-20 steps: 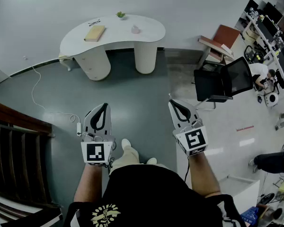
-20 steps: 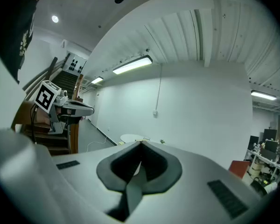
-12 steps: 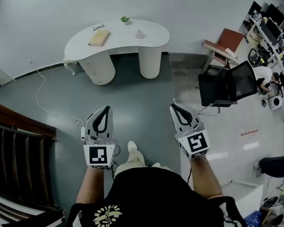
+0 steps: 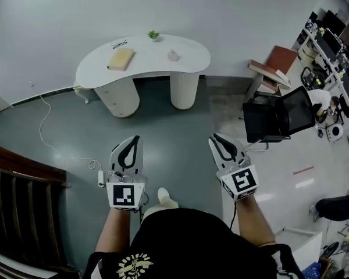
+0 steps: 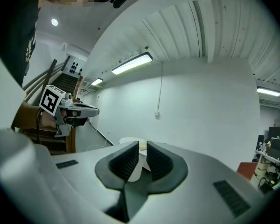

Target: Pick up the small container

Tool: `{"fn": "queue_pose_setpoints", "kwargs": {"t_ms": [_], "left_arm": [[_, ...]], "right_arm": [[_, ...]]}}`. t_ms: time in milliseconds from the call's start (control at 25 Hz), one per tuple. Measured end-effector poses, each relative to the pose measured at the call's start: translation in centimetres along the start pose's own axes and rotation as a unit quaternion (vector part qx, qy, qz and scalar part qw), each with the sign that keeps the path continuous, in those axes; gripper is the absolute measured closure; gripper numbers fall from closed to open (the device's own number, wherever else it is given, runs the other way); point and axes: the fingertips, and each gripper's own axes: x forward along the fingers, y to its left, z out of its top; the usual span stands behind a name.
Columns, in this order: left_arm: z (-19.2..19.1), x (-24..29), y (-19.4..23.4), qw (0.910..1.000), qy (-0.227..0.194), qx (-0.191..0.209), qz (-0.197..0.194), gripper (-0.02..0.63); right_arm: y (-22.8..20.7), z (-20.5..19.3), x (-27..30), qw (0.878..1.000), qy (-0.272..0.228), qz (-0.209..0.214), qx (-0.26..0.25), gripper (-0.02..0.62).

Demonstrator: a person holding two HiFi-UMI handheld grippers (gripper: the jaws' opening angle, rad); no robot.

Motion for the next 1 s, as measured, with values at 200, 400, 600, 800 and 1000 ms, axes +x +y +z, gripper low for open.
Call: {"fn": "queue_pose_setpoints", "kwargs": {"t_ms": [200, 400, 600, 800, 1000], "left_arm": [[-1.5, 2.6, 3.8, 1.0000, -0.003, 0.001, 0.000, 0.601], [-2.7, 4.5, 8.0, 0.9999, -0.004, 0.012, -0.010, 0.601], [-3.7, 6.2, 10.9, 0.9996, -0.003, 0.015, -0.023, 0.601], [-5.0, 8.2, 11.8, 0.9986, 0.010, 0.012, -0.051, 0.601], [-6.1, 10.1, 12.1, 0.9983, 0.014, 0.006, -0.057, 0.601]], "right_arm": [[-0.3, 0.6, 4.9, 1.000, 0.005, -0.005, 0.010, 0.383], [-0.3, 2.0, 9.3, 1.000, 0.005, -0.016, 0.013, 0.359], [0.3, 2.9, 12.7, 1.000, 0.006, -0.024, 0.013, 0.354], [0.2, 3.6, 14.8, 0.999, 0.011, -0.033, 0.013, 0.351], [-1.4, 2.7, 15.6, 0.998, 0.019, -0.049, 0.017, 0.350]]}}
